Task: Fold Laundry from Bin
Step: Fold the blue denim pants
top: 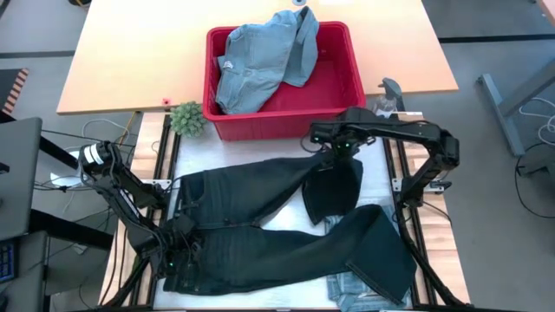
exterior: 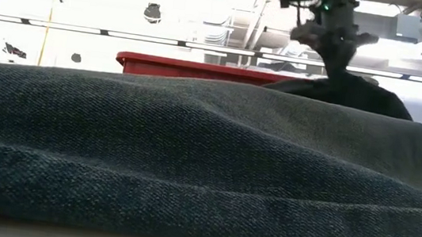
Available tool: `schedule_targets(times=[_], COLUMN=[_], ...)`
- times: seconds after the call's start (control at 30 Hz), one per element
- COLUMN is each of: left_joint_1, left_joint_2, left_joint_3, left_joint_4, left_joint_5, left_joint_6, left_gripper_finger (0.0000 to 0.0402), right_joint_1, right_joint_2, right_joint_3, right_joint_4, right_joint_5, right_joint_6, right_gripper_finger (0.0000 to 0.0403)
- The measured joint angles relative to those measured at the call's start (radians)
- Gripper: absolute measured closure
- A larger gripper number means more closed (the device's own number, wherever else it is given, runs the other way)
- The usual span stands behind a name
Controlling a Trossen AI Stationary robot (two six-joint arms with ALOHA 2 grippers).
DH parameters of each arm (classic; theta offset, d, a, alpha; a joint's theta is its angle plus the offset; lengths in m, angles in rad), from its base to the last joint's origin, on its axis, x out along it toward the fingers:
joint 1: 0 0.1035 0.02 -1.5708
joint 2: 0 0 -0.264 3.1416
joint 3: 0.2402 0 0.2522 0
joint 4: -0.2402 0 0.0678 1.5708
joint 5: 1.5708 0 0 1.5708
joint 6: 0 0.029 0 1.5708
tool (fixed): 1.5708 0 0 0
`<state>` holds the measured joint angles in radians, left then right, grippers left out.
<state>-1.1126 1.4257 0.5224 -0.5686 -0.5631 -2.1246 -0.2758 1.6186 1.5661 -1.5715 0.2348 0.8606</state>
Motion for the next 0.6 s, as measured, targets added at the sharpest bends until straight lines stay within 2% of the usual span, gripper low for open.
schedule_targets(times=[0.17, 0.3, 0.4, 0.6], left_joint_1=[0.000, 0.000, 0.000, 0.000], left_joint_2=[0.000, 0.001, 0.000, 0.000], left_joint_3=[-0.001, -0.001, -0.003, -0.003], left_joint_4=[0.000, 0.000, -0.001, 0.001], left_joint_5=[-0.007, -0.025, -0.030, -0.036], left_joint_6=[0.011, 0.010, 0.010, 0.006], left_gripper_finger=[0.0299, 0.0299, 0.0299, 0.0299], right_joint_1=[-0.076, -0.106, -0.112, -0.141], right_joint_2=[-0.039, -0.042, -0.059, -0.073], right_joint_3=[-0.067, -0.069, -0.066, -0.021], right_joint_4=[0.004, 0.044, 0.088, 0.005], right_joint_5=[-0.005, -0.007, -0.028, 0.045], right_joint_6=[-0.008, -0.200, -0.340, -0.395], right_gripper_finger=[0.0366, 0.0348, 0.0319, 0.0240])
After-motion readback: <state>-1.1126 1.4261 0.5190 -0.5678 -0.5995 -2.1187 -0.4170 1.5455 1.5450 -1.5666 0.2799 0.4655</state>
